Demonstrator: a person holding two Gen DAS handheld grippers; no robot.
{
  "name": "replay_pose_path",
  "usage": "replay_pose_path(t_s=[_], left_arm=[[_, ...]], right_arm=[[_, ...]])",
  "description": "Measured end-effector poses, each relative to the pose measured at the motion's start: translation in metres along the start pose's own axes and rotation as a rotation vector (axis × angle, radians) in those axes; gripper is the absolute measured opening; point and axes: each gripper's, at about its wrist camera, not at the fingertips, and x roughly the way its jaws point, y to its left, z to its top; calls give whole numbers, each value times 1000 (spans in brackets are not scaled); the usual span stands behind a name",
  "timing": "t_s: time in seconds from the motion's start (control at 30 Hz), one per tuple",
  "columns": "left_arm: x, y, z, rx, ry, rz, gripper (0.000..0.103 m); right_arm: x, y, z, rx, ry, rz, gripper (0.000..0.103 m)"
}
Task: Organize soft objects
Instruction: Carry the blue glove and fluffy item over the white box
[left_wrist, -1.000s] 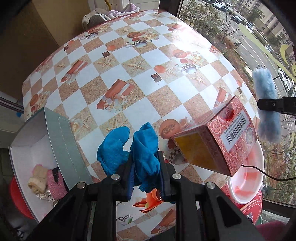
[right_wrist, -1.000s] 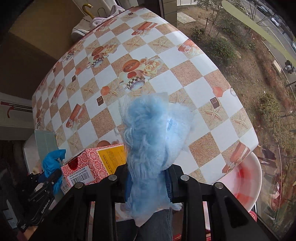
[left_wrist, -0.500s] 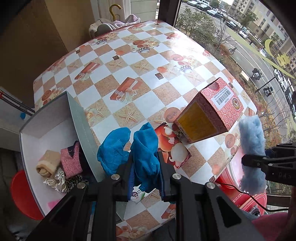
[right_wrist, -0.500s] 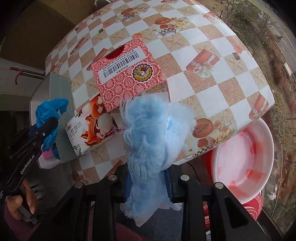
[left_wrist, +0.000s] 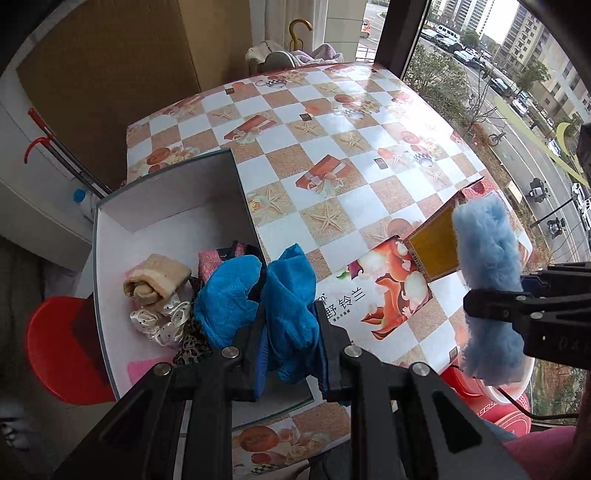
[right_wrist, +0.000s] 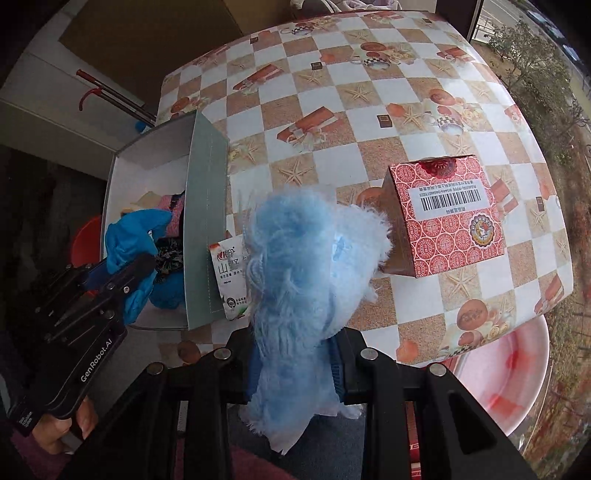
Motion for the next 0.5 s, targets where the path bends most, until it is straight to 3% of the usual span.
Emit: replay_pose_path(t_s=[0.5], left_arm=[[-4, 55, -15, -178, -20, 25, 23]], right_arm=[[9, 57, 22, -166, 33, -40, 31]])
